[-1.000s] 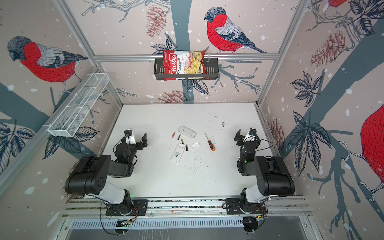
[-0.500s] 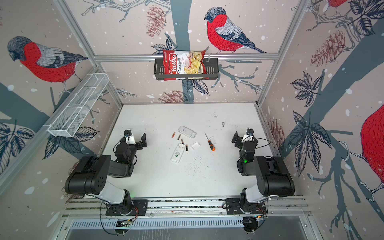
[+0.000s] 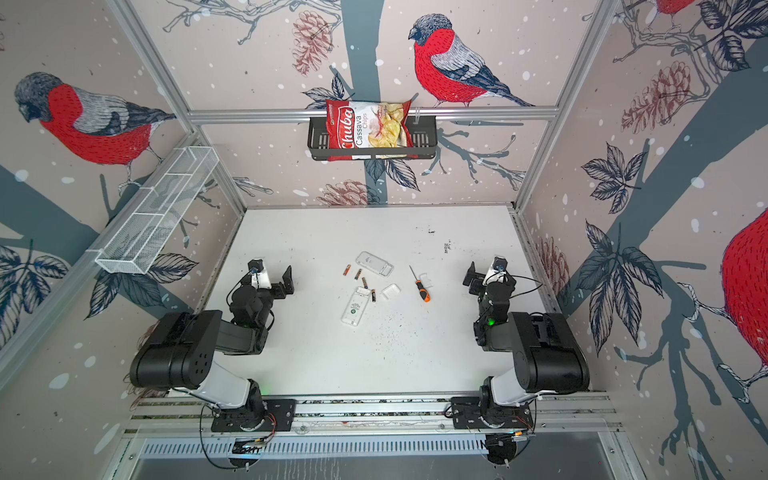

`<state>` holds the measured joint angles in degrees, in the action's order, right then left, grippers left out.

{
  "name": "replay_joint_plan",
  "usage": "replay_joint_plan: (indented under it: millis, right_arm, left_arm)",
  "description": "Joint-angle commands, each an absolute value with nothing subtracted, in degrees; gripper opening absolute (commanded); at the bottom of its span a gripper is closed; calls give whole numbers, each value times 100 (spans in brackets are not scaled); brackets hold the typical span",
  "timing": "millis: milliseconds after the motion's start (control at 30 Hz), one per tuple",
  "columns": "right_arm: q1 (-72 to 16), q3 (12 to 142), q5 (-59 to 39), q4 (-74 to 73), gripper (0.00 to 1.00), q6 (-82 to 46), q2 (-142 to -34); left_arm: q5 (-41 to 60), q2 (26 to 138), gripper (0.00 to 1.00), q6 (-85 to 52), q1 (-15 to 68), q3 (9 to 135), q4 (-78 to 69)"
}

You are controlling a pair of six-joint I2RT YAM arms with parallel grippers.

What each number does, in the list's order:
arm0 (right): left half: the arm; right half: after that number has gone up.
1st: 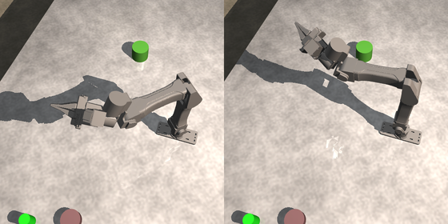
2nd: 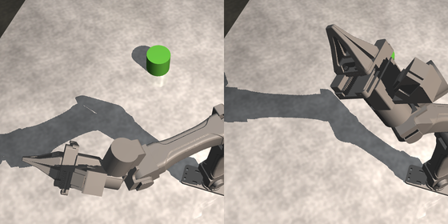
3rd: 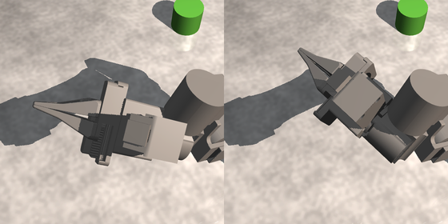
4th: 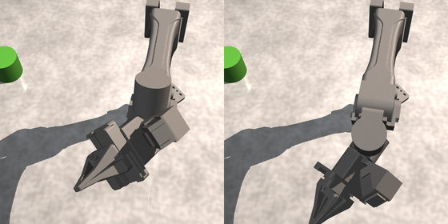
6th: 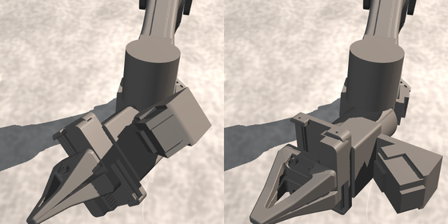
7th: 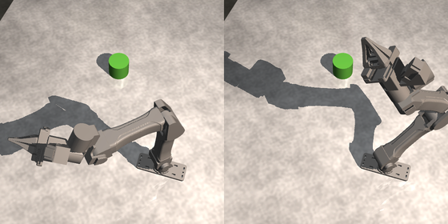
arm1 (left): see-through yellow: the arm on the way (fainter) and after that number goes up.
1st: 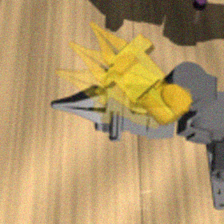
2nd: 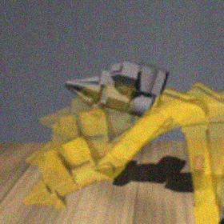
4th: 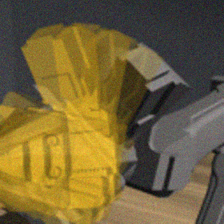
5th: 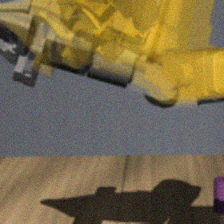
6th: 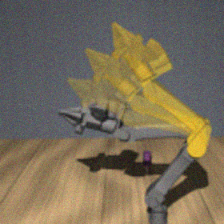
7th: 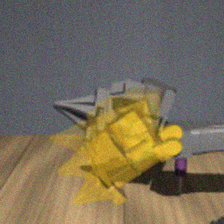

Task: Unload the batteries from the remote control

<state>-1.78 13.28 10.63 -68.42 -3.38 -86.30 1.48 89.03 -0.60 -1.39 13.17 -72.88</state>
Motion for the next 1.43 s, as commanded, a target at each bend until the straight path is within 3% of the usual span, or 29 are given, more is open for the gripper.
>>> replay_joint_plan:
  millis: [0,1400]
  right_arm:
    - [-176,1354,1065,-6866,99,-430,-8613]
    - [-176,1354,1069,-6858,99,-428,-8613]
  left_arm:
    - [149,8912,97,-9,-146,1327,-7435]
    - [264,8903,98,44,-126,1306,-7483]
